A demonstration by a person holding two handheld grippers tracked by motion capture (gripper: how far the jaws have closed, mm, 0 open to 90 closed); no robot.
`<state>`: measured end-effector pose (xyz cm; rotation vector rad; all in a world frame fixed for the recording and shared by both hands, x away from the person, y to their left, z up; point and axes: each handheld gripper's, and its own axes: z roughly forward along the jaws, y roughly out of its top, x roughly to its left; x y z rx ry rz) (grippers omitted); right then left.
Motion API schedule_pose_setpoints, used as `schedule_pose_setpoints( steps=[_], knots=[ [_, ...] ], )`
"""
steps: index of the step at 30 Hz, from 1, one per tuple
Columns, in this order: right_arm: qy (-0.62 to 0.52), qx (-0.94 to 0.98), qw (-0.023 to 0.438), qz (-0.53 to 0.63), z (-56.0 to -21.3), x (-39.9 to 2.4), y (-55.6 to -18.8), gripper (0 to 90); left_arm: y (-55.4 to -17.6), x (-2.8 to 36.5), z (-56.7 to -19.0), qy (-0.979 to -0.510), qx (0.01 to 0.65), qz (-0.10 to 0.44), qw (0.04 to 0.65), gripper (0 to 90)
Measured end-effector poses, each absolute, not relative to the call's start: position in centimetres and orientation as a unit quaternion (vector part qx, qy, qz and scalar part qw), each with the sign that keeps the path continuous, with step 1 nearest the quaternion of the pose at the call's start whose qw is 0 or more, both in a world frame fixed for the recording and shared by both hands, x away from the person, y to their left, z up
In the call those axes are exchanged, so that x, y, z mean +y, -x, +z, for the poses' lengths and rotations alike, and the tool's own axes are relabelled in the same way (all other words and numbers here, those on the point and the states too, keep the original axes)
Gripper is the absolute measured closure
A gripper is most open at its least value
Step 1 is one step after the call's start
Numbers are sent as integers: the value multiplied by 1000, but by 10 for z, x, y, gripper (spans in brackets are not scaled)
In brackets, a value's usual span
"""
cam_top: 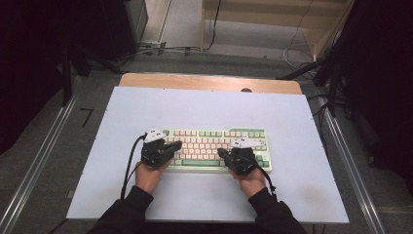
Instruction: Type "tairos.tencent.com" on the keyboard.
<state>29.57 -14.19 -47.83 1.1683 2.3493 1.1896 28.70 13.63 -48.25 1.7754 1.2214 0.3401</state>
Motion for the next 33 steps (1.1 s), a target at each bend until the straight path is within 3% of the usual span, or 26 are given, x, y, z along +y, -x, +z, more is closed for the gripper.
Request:
schedule_pose_setpoints(
  steps=[33],
  knots=[
    [-399, 809, 132, 411, -477, -137, -298, 874, -305, 99, -485, -740, 479, 127, 456, 900]
  ],
)
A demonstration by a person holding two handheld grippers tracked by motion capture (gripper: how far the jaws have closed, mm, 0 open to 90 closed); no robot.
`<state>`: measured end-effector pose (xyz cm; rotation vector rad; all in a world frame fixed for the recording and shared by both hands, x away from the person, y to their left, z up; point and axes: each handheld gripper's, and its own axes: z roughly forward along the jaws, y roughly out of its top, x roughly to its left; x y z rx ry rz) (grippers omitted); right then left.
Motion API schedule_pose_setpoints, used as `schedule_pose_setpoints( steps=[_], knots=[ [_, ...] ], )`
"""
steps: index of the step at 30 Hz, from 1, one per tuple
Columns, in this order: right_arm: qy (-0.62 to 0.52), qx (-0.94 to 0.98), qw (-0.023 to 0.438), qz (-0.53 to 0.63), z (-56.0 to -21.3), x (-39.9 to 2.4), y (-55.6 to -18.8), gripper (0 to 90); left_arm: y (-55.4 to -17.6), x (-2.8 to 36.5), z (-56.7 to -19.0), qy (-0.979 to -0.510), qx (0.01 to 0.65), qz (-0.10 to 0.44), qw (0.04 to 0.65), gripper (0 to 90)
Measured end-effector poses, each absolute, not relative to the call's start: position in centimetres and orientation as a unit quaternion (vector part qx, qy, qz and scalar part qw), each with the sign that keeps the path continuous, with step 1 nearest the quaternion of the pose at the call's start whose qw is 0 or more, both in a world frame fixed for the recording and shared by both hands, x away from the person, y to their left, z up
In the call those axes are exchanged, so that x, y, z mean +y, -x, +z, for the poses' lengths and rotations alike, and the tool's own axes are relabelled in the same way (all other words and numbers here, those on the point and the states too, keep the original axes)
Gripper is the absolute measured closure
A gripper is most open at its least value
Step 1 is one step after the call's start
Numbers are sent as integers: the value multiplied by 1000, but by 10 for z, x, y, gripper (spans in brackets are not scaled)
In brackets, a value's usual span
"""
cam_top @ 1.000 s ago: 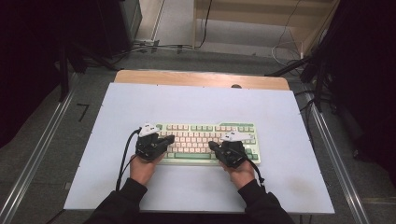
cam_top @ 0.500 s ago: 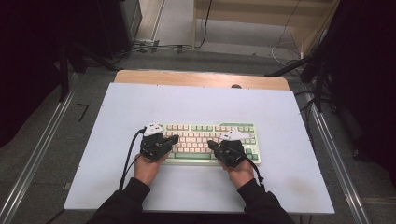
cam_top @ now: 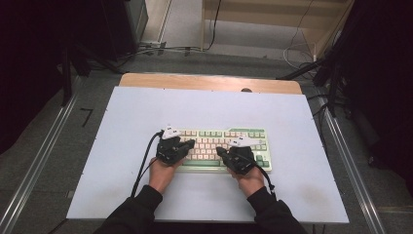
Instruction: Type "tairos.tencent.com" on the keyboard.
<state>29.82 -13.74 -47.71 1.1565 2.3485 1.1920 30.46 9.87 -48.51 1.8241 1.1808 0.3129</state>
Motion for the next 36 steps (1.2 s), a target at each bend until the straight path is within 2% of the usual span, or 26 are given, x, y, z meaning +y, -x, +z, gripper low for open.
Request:
schedule_pose_setpoints(
  steps=[36],
  knots=[
    [-399, 808, 131, 414, -477, -137, -299, 874, -315, 85, -492, -752, 478, 137, 433, 900]
  ],
)
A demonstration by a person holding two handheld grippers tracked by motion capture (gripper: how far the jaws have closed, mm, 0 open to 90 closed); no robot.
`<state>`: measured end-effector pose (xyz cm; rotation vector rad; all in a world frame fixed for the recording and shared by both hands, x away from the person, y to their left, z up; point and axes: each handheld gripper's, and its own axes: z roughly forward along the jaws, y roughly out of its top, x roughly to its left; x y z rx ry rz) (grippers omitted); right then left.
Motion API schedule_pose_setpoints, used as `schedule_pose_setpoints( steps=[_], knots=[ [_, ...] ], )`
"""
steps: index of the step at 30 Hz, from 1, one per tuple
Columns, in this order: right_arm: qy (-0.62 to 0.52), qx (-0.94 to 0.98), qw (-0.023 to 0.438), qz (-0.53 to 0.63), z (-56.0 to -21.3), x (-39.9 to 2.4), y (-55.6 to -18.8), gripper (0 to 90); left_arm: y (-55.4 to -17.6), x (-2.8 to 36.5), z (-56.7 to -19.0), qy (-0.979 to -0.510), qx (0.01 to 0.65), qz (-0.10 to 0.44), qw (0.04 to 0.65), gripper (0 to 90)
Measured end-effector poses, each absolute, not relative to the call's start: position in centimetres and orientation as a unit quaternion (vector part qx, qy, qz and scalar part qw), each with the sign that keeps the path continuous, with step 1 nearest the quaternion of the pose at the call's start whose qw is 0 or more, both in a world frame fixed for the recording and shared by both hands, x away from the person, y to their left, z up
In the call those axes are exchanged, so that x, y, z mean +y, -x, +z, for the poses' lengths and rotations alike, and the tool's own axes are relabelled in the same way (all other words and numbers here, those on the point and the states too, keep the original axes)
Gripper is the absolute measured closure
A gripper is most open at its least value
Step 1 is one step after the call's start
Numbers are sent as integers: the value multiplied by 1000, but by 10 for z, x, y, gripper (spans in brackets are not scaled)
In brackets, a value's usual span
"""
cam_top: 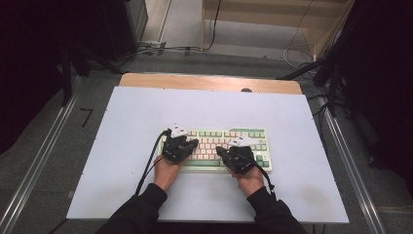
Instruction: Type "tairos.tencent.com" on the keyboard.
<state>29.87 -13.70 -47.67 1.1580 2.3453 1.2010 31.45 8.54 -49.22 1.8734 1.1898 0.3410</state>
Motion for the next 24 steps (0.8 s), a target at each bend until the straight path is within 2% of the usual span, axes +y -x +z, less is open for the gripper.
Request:
schedule_pose_setpoints(
  steps=[6, 24],
  knots=[
    [-399, 808, 132, 414, -477, -137, -299, 874, -315, 84, -494, -756, 479, 138, 424, 900],
    [-397, 808, 132, 414, -476, -137, -298, 874, -310, 97, -482, -740, 483, 142, 446, 900]
  ],
)
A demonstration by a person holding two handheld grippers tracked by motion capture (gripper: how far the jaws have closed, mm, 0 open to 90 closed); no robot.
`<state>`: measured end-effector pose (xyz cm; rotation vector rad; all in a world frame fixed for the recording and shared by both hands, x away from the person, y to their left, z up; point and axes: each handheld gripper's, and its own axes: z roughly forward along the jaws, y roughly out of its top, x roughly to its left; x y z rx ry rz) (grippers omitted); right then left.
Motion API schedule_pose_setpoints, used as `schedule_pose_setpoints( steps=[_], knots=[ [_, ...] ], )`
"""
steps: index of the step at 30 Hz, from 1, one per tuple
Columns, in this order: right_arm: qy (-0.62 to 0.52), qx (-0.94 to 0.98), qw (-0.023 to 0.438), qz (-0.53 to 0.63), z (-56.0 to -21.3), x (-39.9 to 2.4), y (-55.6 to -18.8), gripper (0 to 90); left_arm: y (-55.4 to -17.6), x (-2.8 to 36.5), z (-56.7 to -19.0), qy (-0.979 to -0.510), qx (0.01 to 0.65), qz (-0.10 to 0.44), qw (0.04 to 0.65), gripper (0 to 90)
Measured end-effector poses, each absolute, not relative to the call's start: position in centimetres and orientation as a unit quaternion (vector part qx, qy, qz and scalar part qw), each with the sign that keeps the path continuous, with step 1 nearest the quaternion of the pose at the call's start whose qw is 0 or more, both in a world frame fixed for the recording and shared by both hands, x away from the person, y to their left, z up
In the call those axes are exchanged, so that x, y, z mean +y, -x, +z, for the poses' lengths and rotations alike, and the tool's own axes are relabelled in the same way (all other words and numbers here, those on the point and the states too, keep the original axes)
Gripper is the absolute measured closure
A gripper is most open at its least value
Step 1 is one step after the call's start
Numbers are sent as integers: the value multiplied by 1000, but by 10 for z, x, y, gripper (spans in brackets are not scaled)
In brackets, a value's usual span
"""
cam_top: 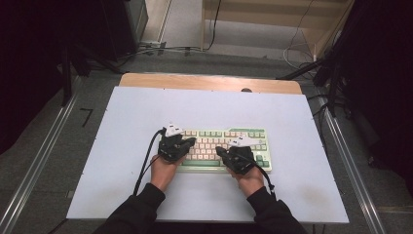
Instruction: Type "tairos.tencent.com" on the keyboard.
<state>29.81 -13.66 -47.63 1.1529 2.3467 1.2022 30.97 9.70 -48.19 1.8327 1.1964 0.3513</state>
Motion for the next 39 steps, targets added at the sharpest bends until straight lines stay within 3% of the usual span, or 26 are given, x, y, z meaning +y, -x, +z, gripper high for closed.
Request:
schedule_pose_setpoints(
  steps=[39],
  knots=[
    [-393, 810, 131, 415, -476, -135, -297, 874, -308, 117, -489, -741, 504, 151, 416, 900]
  ],
)
